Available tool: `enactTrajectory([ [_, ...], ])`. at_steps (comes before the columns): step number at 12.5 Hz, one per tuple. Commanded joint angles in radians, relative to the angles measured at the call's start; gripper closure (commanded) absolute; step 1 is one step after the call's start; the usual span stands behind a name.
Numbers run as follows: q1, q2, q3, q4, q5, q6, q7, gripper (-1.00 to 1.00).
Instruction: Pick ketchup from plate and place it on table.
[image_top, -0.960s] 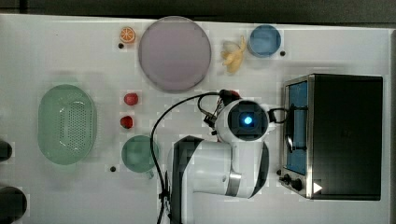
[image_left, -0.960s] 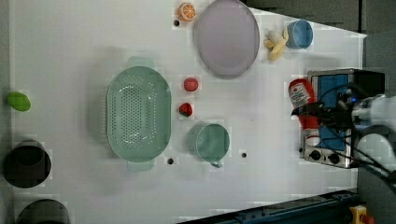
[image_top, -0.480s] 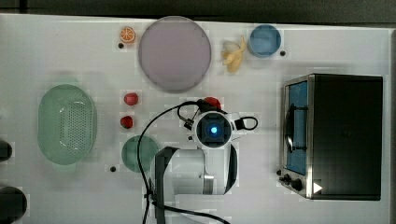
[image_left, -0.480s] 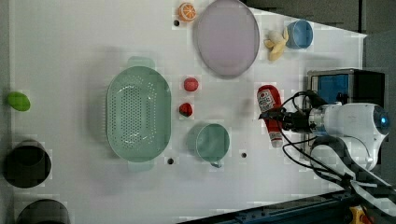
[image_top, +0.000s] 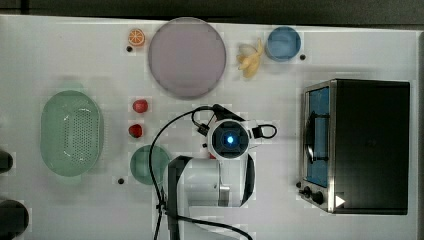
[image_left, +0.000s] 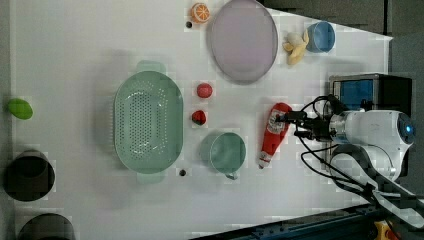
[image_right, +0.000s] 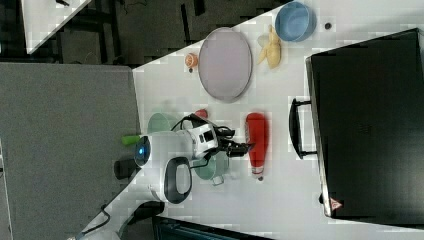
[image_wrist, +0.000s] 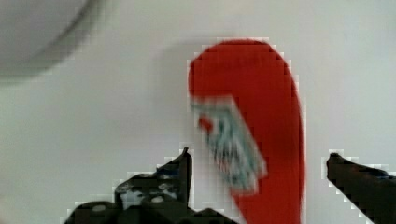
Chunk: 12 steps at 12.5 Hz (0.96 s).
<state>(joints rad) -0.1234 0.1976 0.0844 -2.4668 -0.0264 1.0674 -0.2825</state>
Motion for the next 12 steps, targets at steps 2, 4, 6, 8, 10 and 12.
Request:
enactTrajectory([
  [2, -0.006, -0.135, 0.000, 0.062, 0.002, -0.031, 0.073, -1.00],
  [4, -0.006, -0.203, -0.002, 0.129, 0.002, -0.165, 0.139, -1.00],
  [6, -0.006, -0.254, -0.002, 0.219, 0.002, -0.339, 0.193, -1.00],
  [8, -0.006, -0.281, -0.002, 0.323, 0.002, -0.494, 0.260, -1.00],
  [10, -0.006, -0.286, 0.001, 0.429, 0.002, -0.640, 0.287, -1.00],
  [12, -0.006, -0.286, 0.000, 0.526, 0.003, -0.745, 0.287, -1.00],
])
